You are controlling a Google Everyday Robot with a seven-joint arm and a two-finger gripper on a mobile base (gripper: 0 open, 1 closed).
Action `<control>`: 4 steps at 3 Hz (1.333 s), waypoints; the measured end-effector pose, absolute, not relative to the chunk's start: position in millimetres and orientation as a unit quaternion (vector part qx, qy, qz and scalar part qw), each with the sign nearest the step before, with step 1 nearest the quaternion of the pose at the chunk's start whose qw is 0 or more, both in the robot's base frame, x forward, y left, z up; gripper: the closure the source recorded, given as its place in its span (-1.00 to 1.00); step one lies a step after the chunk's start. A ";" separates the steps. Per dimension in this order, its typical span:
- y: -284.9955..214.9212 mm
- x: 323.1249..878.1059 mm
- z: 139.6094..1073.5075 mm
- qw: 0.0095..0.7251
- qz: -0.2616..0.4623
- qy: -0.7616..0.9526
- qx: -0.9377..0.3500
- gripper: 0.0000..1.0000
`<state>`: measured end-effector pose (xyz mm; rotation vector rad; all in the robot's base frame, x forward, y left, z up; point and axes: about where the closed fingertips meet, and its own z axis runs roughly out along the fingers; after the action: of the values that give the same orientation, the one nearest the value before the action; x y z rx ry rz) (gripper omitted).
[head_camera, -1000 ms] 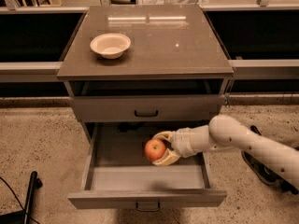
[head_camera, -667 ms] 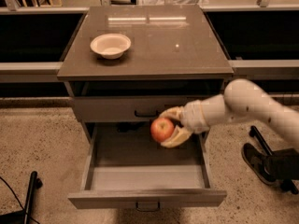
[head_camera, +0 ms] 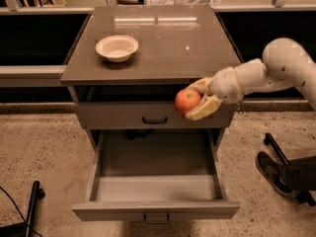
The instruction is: Pick apple from middle drawer and place on counter
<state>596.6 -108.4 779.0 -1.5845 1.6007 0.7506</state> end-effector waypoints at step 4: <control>-105.0 747.0 874.9 0.458 0.227 0.770 -0.381 0.64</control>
Offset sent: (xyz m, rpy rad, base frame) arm 0.1316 -0.0481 0.1549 0.2607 0.0000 -0.6056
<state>747.0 -105.0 874.9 -0.9385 1.8983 0.5594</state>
